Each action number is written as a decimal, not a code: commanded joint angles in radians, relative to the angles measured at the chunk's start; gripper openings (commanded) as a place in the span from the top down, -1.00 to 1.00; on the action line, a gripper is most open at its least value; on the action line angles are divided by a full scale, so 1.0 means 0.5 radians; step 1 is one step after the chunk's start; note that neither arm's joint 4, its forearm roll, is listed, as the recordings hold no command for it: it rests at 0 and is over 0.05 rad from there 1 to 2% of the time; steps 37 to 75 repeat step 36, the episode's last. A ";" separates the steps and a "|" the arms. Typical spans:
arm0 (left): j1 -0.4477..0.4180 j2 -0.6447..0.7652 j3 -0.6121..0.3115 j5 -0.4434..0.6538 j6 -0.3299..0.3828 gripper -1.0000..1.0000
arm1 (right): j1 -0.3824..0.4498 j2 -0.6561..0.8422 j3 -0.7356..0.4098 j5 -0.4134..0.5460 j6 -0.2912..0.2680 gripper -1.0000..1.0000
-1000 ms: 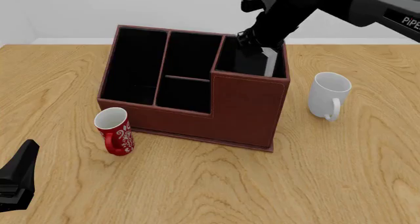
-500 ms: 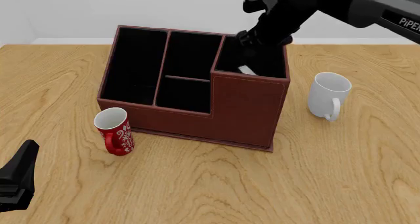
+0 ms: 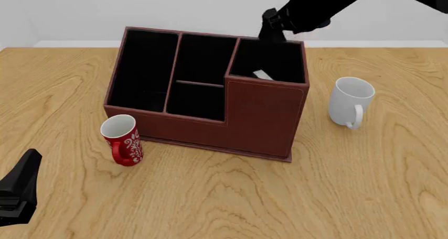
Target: Pick up the book and place it in the right compartment of the caddy.
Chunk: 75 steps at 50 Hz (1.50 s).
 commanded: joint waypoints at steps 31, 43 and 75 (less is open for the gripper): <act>0.000 0.000 0.000 0.000 0.000 -1.00 | 0.047 -1.620 1.714 -0.916 -0.741 -1.00; 0.000 0.000 0.000 0.000 0.000 -1.00 | 0.088 -1.743 1.885 -1.015 -0.607 -1.00; 0.000 0.000 0.000 0.000 0.000 -1.00 | 0.088 -1.743 1.885 -1.015 -0.607 -1.00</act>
